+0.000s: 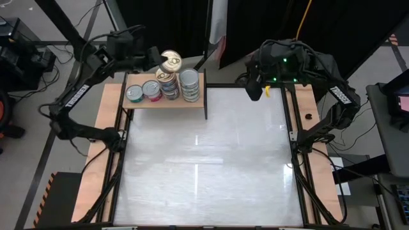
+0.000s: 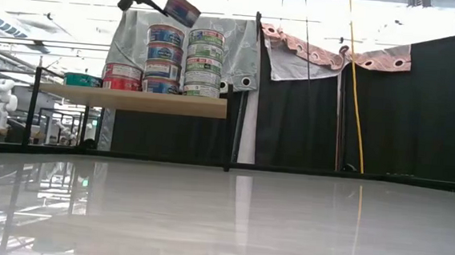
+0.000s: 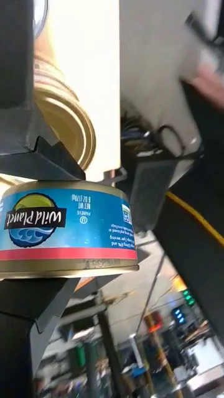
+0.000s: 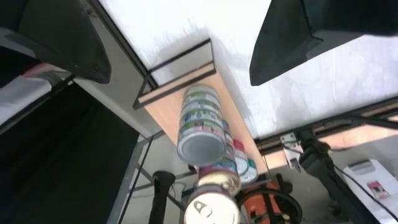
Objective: Stack canned seafood by type on shelf
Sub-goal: Stack the blue pink tuna can on top of the blue pink tuna cans on the shelf
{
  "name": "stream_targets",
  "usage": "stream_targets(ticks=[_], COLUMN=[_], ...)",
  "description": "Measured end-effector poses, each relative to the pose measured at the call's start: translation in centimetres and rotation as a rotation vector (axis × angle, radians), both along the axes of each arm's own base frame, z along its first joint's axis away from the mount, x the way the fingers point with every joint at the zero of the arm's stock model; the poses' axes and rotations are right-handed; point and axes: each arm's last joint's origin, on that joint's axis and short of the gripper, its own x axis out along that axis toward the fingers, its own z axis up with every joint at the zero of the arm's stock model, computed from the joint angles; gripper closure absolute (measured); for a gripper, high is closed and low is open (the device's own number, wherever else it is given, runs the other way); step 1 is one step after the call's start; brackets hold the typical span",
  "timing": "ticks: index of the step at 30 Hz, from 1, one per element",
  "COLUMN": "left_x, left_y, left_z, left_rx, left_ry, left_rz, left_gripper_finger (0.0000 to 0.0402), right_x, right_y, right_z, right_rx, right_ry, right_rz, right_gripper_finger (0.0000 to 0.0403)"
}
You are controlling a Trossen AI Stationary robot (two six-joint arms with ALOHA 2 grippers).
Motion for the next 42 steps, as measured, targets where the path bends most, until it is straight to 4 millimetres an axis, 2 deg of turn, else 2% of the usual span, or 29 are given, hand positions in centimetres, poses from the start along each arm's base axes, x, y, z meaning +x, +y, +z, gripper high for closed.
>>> stream_targets(ticks=[5, 13, 26, 34, 42], left_x=[-0.6, -2.0, -1.4, -1.7, -2.9], left_y=[1.4, 2.0, 3.1, 3.1, 3.5], left_z=[-0.3, -0.1, -1.1, -1.4, -1.8], left_rx=[-0.049, -0.089, -0.144, -0.153, -0.171], left_ry=[-0.032, -0.102, -0.108, -0.081, -0.042], left_rz=[-0.039, -0.162, -0.28, -0.28, -0.26], left_gripper_finger=[0.0203, 0.0203, 0.0203, 0.0203, 0.0203], right_x=[-0.3, -0.4, -0.4, -0.3, -0.2], right_y=[0.1, 0.1, 0.1, 0.1, 0.1], right_z=[-0.5, -0.7, -0.6, -0.4, -0.4], right_rx=[0.021, 0.029, 0.023, 0.006, 0.003], right_ry=[0.052, 0.075, 0.073, 0.052, 0.051], right_rz=[-0.003, -0.004, -0.001, 0.005, 0.005], right_gripper_finger=[0.0027, 0.0027, 0.0027, 0.0027, 0.0027])
